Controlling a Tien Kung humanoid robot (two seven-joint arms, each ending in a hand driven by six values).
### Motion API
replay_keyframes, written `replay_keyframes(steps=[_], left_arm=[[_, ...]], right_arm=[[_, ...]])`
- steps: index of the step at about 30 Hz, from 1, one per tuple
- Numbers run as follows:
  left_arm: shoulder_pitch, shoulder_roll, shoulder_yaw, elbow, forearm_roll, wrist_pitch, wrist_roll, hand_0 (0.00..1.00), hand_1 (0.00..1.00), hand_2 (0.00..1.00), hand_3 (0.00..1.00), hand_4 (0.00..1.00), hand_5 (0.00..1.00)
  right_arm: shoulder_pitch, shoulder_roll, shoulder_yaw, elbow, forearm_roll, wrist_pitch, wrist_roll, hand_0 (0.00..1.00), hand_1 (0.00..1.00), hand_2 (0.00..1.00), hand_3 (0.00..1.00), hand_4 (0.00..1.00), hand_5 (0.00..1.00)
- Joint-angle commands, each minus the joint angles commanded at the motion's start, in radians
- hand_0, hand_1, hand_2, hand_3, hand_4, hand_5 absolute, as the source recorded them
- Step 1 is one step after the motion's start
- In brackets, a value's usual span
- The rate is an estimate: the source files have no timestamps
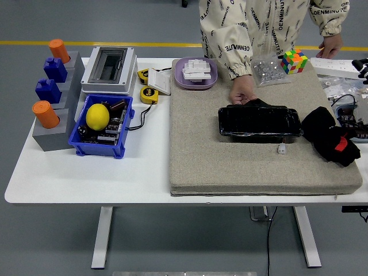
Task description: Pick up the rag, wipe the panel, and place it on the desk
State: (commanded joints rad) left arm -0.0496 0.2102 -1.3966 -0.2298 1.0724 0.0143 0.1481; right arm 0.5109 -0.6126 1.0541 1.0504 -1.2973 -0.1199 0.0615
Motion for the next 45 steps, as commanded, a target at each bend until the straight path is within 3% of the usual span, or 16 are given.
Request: replay_keyframes(steps=[6,16,22,34,45], left_arm=[[0.002,-0.002,0.000,0.001,-0.002,0.000,0.001,0.603,0.636,0.638,0.561,0.631,0.448],[-0.001,-0.002,0.000,0.000,-0.002,0.000,0.000,0.603,0.636,0.636,0.561,0.631,0.448],[0.000,-0.003,0.000,0.001,-0.003,0.000,0.000,0.603,0.636,0.638,0.561,0.631,0.448],[0.002,-0.003,0.003,0.002,-0.004,0.000,0.001,0.603,0.636,0.636,0.560,0.631,0.448],[0.008,0.000,0.009,0.001,-0.004,0.000,0.001,0.603,0.636,0.638,0.561,0.631,0.448]], right_arm=[[0.014,0.015,-0.063,-0.015,-0.214,0.009,-0.007,0.619,0.614,0.688,0.706,0.998,0.681],[0.045,0.061,-0.173,-0.126,-0.630,-0.063,0.021,0.638,0.622,0.704,0.729,0.998,0.677],[0.058,0.078,-0.183,-0.183,-0.870,-0.073,0.019,0.650,0.628,0.708,0.734,0.998,0.669],[0.042,0.108,-0.105,-0.235,-0.885,-0.052,-0.012,0.651,0.628,0.711,0.735,0.998,0.670],[-0.025,0.203,0.112,-0.191,-0.917,-0.010,-0.211,0.662,0.629,0.713,0.736,0.998,0.667]])
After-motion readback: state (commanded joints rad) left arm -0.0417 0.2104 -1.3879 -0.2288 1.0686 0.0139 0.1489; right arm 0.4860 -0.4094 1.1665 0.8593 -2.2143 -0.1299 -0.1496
